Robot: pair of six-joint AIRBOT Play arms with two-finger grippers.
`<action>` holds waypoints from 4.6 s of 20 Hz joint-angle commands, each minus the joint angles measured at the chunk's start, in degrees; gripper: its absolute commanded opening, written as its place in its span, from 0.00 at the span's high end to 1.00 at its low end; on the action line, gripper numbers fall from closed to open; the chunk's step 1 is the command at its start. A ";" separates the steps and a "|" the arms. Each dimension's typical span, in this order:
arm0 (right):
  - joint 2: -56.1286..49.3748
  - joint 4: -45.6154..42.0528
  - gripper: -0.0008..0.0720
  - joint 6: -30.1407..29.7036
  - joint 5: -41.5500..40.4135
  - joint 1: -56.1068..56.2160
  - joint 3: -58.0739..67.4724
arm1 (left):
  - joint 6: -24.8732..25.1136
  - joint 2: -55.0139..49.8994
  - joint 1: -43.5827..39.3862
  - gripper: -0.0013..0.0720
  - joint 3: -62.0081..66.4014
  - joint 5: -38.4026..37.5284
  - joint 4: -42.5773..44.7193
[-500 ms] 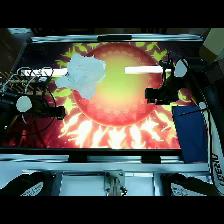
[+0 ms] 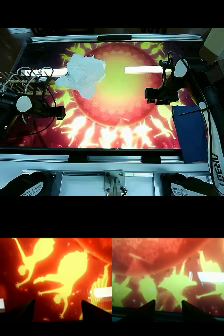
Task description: Fold the shirts.
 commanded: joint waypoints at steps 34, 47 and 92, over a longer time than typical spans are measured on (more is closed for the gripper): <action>0.59 0.00 0.37 -2.32 -8.63 0.07 0.15 | 12.74 -47.21 7.74 0.93 46.80 20.48 -23.58; 30.71 -2.91 0.36 -1.22 6.73 0.07 6.32 | 9.73 -5.97 -13.60 0.93 46.21 -6.86 -5.18; 31.78 12.44 0.93 -14.62 -41.22 0.04 0.74 | 2.47 7.93 -16.44 0.93 44.52 -2.34 4.46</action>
